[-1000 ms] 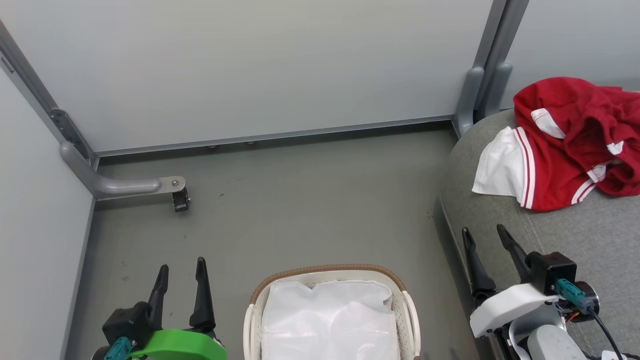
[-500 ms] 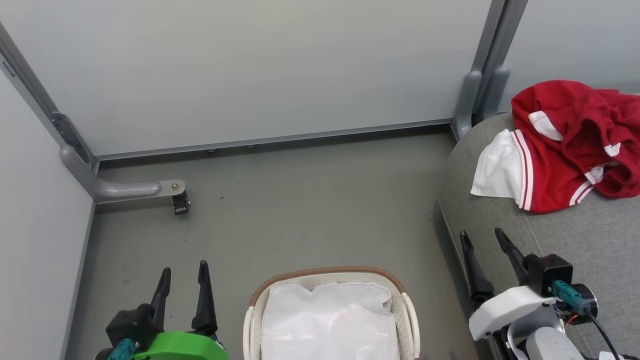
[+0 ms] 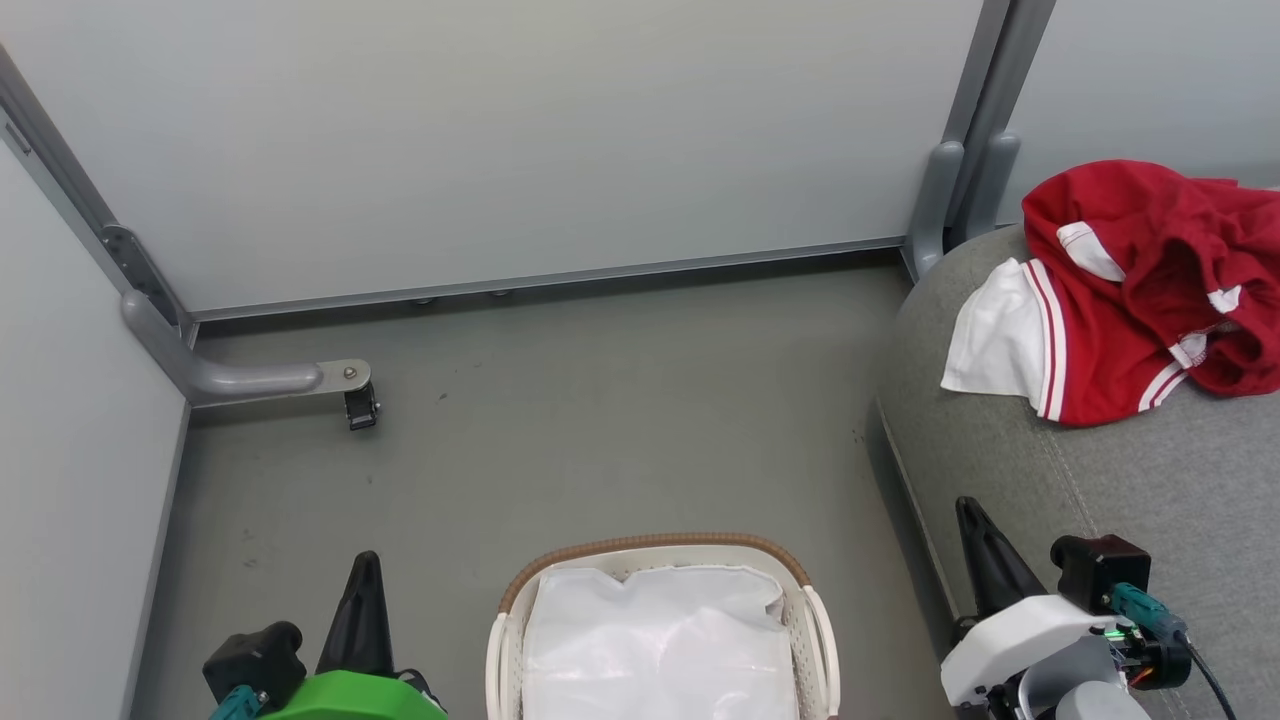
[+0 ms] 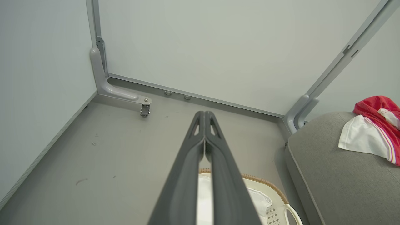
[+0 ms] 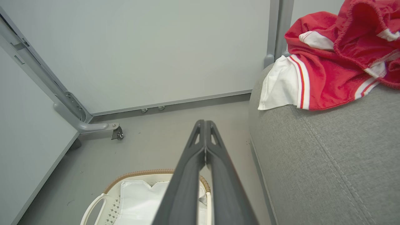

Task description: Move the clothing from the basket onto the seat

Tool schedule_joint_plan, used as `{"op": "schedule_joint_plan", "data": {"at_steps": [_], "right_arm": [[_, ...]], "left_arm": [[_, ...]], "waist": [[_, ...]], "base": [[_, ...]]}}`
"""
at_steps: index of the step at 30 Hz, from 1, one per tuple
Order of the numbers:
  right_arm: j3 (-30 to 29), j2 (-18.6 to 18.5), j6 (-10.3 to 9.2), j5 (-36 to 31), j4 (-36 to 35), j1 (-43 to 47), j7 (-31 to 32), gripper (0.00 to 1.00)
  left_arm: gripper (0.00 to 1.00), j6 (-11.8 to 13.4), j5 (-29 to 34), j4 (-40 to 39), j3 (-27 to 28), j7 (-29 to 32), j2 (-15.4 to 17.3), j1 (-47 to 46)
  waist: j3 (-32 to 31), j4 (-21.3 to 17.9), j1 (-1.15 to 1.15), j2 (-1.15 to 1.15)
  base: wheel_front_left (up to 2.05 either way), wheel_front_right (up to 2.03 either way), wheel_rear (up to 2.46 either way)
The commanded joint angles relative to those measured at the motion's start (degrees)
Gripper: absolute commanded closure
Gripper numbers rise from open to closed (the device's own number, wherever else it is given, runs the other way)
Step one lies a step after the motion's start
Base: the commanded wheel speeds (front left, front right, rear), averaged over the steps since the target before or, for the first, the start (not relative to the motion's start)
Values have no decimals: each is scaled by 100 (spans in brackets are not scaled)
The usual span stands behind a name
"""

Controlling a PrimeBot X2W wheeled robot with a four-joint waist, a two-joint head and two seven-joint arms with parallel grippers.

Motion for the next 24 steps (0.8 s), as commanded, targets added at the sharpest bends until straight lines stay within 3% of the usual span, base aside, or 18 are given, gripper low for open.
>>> {"op": "schedule_joint_plan", "data": {"at_steps": [1, 24], "right_arm": [[-58, -17, 0, 272, -114, -93, 63, 100], [-318, -33, -2, 2463, -387, -58, 625, 100]], "left_arm": [[100, -38, -232, -104, 67, 60, 4, -66], [100, -190, -2148, -213, 454, 642, 12, -279]], "waist": [[0, -5, 0, 0], [-2, -64, 0, 0]], "base": [[0, 0, 0], [0, 0, 0]]}}
